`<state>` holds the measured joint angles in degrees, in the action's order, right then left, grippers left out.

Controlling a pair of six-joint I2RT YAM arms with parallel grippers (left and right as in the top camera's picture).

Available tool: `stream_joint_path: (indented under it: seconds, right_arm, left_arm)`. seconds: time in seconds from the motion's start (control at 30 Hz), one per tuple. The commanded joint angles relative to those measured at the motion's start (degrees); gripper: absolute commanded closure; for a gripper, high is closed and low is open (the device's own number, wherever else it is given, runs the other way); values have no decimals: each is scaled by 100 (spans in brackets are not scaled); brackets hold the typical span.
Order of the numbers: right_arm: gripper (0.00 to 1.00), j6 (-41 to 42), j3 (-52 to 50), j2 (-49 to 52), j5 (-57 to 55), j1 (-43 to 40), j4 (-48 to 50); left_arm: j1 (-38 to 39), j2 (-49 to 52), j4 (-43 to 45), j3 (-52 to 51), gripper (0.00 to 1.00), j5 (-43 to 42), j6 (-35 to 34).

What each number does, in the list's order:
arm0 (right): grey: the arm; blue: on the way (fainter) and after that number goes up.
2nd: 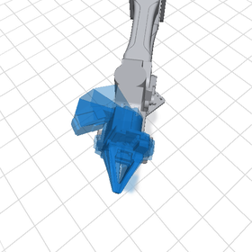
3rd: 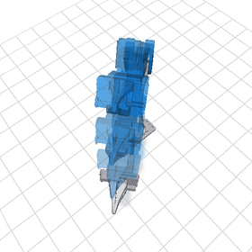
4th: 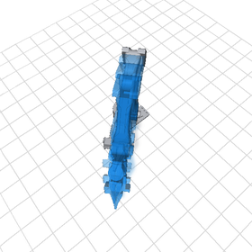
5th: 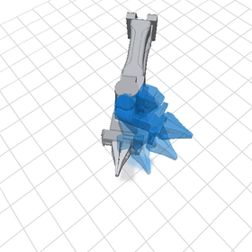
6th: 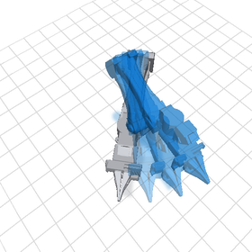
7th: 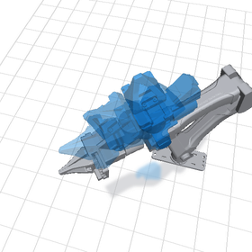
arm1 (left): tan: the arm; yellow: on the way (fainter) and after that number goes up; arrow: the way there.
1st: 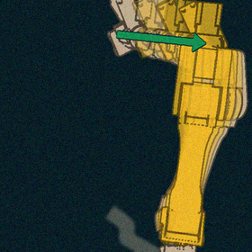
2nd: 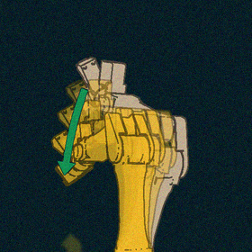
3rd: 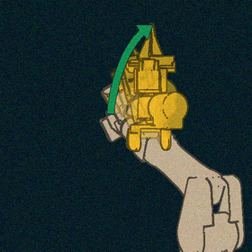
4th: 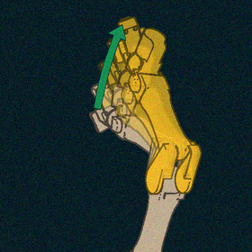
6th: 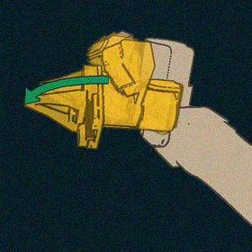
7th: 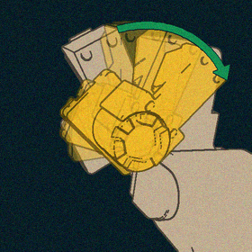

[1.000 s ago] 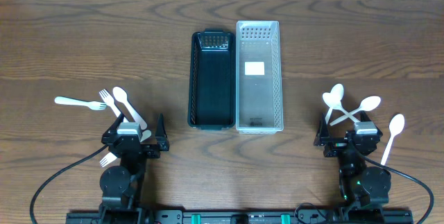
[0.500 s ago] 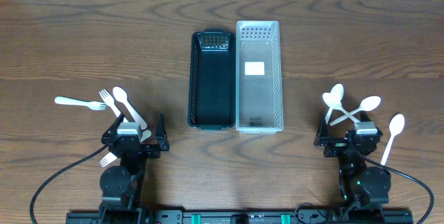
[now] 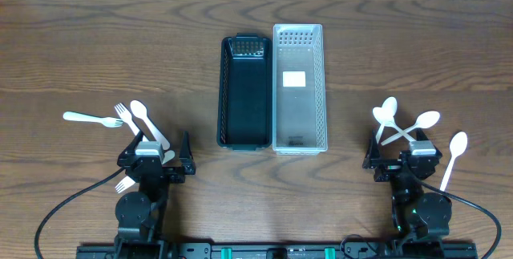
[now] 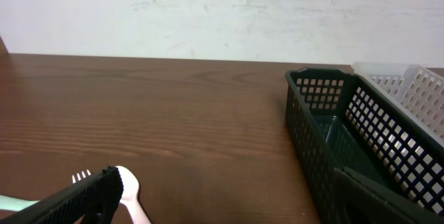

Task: Pack container

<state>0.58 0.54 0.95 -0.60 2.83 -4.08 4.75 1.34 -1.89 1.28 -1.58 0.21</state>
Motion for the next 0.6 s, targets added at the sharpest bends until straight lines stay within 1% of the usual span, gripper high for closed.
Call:
stream_joint_path:
  seconds: [0.0,0.43,0.57]
  right_arm:
    - [1,-66,-22,-42,46,46,-17]
    - [1,-59,-22,-42,90,48,-15]
    - [1,256,-22,-31,92,48,-22]
  left_arm:
    - [-13,13,-216,-96,2,28,-7]
    - [-13,13,-216,-96,2,28,-7]
    - [-13,13,-214,-96,2,28,-4]
